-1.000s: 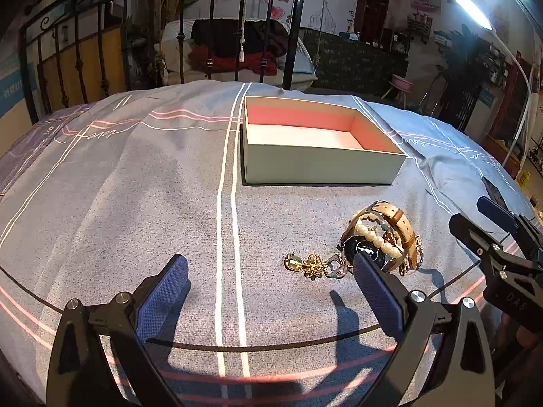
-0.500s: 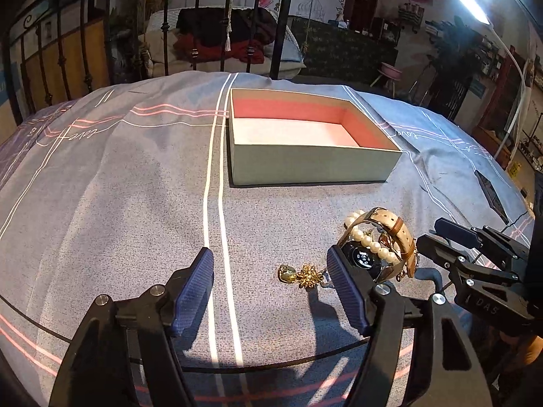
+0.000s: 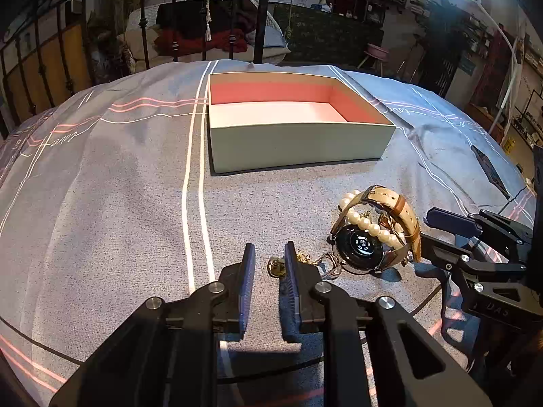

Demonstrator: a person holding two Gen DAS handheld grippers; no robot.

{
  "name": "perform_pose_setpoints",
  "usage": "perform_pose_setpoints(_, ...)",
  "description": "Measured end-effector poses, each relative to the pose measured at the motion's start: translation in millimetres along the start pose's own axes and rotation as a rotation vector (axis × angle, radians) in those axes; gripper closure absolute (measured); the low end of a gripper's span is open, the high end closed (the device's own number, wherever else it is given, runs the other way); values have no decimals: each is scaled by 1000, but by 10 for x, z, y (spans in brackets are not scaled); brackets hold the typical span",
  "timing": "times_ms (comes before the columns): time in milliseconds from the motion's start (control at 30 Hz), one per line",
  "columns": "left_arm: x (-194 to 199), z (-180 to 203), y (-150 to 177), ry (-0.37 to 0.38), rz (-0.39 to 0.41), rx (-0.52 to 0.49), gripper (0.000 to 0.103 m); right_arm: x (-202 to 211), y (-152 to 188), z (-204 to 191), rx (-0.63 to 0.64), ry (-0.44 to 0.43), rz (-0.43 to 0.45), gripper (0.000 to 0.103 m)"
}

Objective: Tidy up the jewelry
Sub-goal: 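Close left gripper on small gold earring while right gripper closes on rose-gold wire bangle, then lift and carry the gold earring and rose-gold bangle over the pink-lined box with both grippers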

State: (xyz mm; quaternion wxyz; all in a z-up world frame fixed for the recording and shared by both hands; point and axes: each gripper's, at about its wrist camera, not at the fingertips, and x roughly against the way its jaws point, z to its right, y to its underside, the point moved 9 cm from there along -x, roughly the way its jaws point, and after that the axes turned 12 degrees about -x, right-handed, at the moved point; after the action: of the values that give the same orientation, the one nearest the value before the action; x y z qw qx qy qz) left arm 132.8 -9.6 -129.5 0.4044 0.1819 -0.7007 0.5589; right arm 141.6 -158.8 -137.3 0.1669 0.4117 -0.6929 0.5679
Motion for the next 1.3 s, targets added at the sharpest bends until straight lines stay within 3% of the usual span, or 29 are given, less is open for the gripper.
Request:
perform_pose_setpoints(33, -9, 19, -7, 3, 3, -10, 97, -5, 0, -15, 2, -5, -3, 54)
perform_pose_setpoints(200, -24, 51, -28, 3, 17, -29, 98, -52, -7, -46, 9, -22, -21, 54)
perform_pose_setpoints(467, 38, -101, -84, 45, 37, 81, 98, -228, -30, -97, 25, -22, -76, 54)
perform_pose_setpoints(700, 165, -142, -172, 83, 73, 125, 98, -230, -13, -108, 45, -17, -75, 58)
perform_pose_setpoints(767, 194, -152, -181, 98, 83, 144, 98, -218, -16, -108, 43, -22, -74, 72)
perform_pose_setpoints(833, 225, -174, -192, 109, 88, 168, 98, -207, -11, -106, 46, -21, -76, 79)
perform_pose_setpoints(1033, 278, -166, -213, 99, 97, 160, 98, -160, -5, -77, 27, -29, -63, 83)
perform_pose_setpoints(1067, 282, -151, -216, 97, 97, 155, 98, -144, -14, -72, 24, -27, -54, 91)
perform_pose_setpoints(1167, 284, -121, -219, 95, 94, 146, 98, -107, -35, -52, 14, -36, -45, 96)
perform_pose_setpoints(1300, 292, -99, -233, 92, 96, 135, 98, -59, -57, -34, 4, -43, -31, 96)
